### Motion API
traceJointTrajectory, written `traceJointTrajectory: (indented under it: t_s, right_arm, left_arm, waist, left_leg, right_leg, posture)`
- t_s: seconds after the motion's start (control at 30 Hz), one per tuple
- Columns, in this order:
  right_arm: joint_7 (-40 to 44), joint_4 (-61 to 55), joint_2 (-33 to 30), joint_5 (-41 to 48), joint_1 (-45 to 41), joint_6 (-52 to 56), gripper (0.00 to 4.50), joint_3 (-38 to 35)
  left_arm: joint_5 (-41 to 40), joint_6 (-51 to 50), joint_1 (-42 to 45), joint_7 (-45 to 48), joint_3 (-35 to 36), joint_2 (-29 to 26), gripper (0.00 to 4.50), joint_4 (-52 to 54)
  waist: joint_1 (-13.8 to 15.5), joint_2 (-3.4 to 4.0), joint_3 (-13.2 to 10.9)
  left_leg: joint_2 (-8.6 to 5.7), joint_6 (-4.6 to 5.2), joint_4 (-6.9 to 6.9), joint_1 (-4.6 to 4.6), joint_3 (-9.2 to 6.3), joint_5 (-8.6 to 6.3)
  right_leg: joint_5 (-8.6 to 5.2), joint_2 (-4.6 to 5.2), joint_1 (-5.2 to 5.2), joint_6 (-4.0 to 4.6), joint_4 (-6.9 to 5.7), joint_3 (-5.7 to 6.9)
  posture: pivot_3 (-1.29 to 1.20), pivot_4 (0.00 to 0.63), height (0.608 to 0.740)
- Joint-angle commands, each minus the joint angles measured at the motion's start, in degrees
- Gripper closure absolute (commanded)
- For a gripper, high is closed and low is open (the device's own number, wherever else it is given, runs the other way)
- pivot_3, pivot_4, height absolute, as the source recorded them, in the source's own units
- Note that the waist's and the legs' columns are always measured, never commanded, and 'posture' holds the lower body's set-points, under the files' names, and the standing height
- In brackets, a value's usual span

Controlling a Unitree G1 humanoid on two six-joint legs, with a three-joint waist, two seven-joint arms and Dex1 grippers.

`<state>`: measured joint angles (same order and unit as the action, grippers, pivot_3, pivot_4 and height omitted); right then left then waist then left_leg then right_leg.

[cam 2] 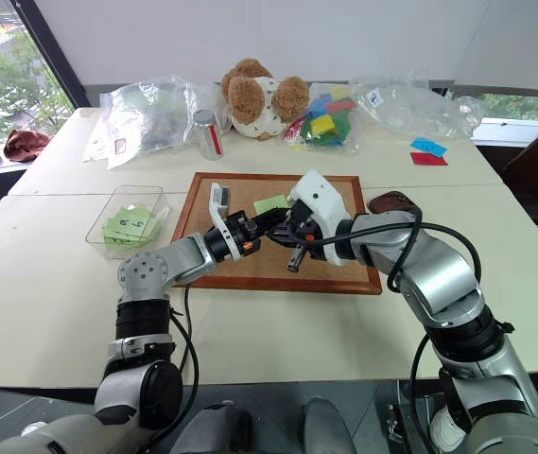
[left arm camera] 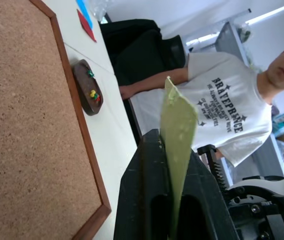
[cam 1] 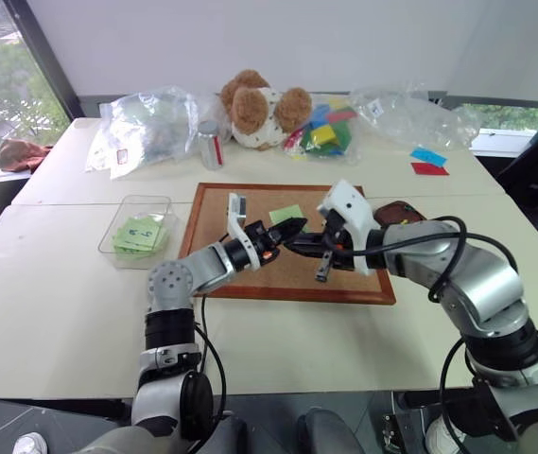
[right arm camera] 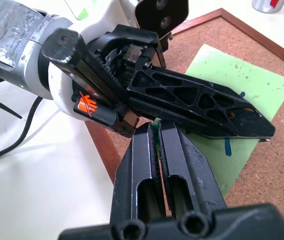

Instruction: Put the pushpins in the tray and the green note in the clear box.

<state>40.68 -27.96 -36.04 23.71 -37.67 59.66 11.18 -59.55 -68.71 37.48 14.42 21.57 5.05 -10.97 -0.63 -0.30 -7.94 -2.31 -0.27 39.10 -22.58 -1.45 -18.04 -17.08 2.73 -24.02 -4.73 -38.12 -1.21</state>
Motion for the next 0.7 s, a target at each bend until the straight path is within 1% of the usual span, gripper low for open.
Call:
traceJointTrajectory:
  t_s: [0.03,0.27,0.47,0.57,0.7]
  right_arm:
    - [-1.0,-2.6,-0.1,1.6,-2.3,1.2,4.50,-3.6]
    - [-2.8,-2.9,0.3,4.7,-4.3,5.2,4.50,-6.9]
    - [-4.7,-0.4,0.1,5.9,-6.9,6.6,4.50,-10.1]
    - [-6.2,5.6,-1.4,3.6,-8.0,4.7,4.50,-12.3]
    - [-8.5,21.6,-4.2,-2.1,-7.8,-3.0,4.50,-14.3]
  left_arm:
    - [-1.0,0.6,-0.5,-0.1,-0.3,-0.6,4.46,1.2]
    - [0.5,4.0,-0.8,1.3,-0.4,-2.5,4.46,-1.1]
    - [0.4,5.7,-0.9,1.6,-0.4,-3.3,4.46,-2.1]
    - [-0.5,6.1,-1.2,0.9,0.4,-3.1,4.46,-1.5]
    - [-2.6,6.3,-1.3,-0.9,2.0,-3.0,4.46,0.1]
  waist:
    - [0.0,0.00,0.0]
    - [0.0,0.00,0.0]
    - [0.0,0.00,0.0]
    - [0.1,0.00,0.0]
    - [0.2,-0.04,0.0]
  left_leg:
    - [-0.01,0.00,0.00,0.00,0.00,0.00]
    - [-0.01,0.00,-0.01,0.00,0.00,0.00]
    - [-0.01,0.00,-0.01,-0.01,0.00,0.00]
    - [-0.01,0.00,-0.02,-0.01,0.00,0.00]
    - [-0.03,0.01,0.01,-0.02,0.01,0.00]
  right_leg:
    - [0.00,0.00,0.00,0.00,0.00,0.00]
    - [0.00,0.00,-0.01,0.00,0.01,0.00]
    - [0.00,0.00,0.00,0.00,0.02,0.00]
    - [0.00,0.00,0.00,0.00,0.02,0.00]
    - [0.00,0.03,0.03,0.00,0.05,0.00]
  posture:
    - [0.00,0.150,0.740]
    - [0.00,0.150,0.740]
    - [0.00,0.150,0.740]
    - [0.00,0.150,0.740]
    - [0.00,0.150,0.740]
